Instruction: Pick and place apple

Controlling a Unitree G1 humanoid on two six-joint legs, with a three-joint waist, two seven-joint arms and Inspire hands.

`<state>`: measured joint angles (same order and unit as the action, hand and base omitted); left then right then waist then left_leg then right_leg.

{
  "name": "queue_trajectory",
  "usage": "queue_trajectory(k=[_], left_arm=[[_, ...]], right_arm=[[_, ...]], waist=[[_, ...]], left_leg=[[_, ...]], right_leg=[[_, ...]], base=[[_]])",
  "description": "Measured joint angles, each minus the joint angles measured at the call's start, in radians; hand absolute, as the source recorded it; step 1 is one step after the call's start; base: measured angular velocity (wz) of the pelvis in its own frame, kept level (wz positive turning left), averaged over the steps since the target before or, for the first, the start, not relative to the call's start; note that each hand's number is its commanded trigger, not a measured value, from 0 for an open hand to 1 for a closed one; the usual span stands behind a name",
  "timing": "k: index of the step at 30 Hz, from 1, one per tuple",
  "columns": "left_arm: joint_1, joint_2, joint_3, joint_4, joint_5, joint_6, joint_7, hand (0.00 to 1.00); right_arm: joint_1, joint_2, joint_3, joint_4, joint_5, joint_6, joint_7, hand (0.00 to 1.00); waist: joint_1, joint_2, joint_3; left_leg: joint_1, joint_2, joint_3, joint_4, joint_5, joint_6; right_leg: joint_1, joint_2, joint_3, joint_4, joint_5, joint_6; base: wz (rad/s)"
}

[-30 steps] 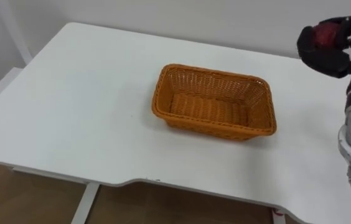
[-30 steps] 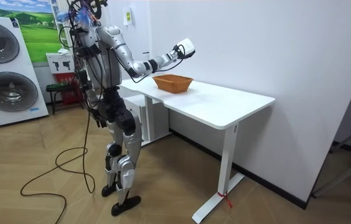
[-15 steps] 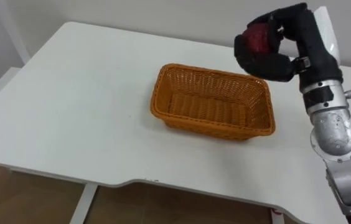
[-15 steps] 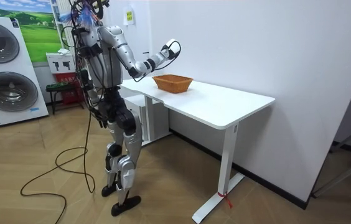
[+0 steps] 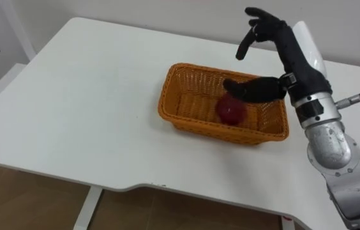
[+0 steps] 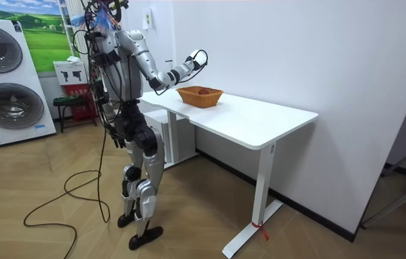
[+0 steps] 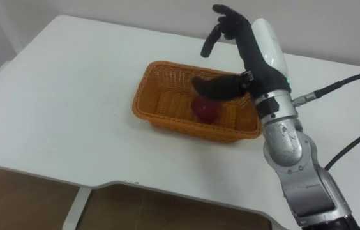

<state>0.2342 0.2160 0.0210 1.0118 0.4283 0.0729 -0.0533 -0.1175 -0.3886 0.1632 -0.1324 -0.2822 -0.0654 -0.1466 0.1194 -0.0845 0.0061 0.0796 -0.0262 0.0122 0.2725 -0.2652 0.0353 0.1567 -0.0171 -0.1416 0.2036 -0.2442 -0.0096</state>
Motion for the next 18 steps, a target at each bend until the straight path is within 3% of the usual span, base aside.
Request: queue_trajectory(k=[6,14,18], left_arm=[[0.004,-0.001,-0.005,0.01,0.0,-0.001,0.0,0.0],[0.022,-0.002,-0.003,0.007,-0.002,-0.001,0.002,0.0],[0.036,-0.003,0.026,0.007,-0.002,-0.017,0.028,0.0]], right_arm=[[0.0,0.0,0.0,-0.003,0.003,-0.007,0.0,0.0],[0.008,0.0,-0.038,-0.038,0.054,-0.029,-0.032,0.0],[0.022,-0.001,-0.125,-0.039,0.132,-0.045,-0.089,0.0]], waist=[[-0.005,0.007,-0.01],[-0.015,0.01,-0.0088],[-0.038,0.003,-0.0101]], left_leg=[[-0.002,0.0,-0.001,0.002,0.0,0.0],[0.011,-0.001,-0.006,0.002,0.0,0.0],[0.018,-0.003,-0.013,0.001,0.0,0.0]], right_leg=[[0.004,0.0,-0.002,0.0,0.0,0.0],[0.019,0.0,-0.012,-0.002,0.0,0.0],[0.029,-0.002,-0.02,-0.001,0.0,0.0]], base=[[0.0],[0.03],[0.04]])
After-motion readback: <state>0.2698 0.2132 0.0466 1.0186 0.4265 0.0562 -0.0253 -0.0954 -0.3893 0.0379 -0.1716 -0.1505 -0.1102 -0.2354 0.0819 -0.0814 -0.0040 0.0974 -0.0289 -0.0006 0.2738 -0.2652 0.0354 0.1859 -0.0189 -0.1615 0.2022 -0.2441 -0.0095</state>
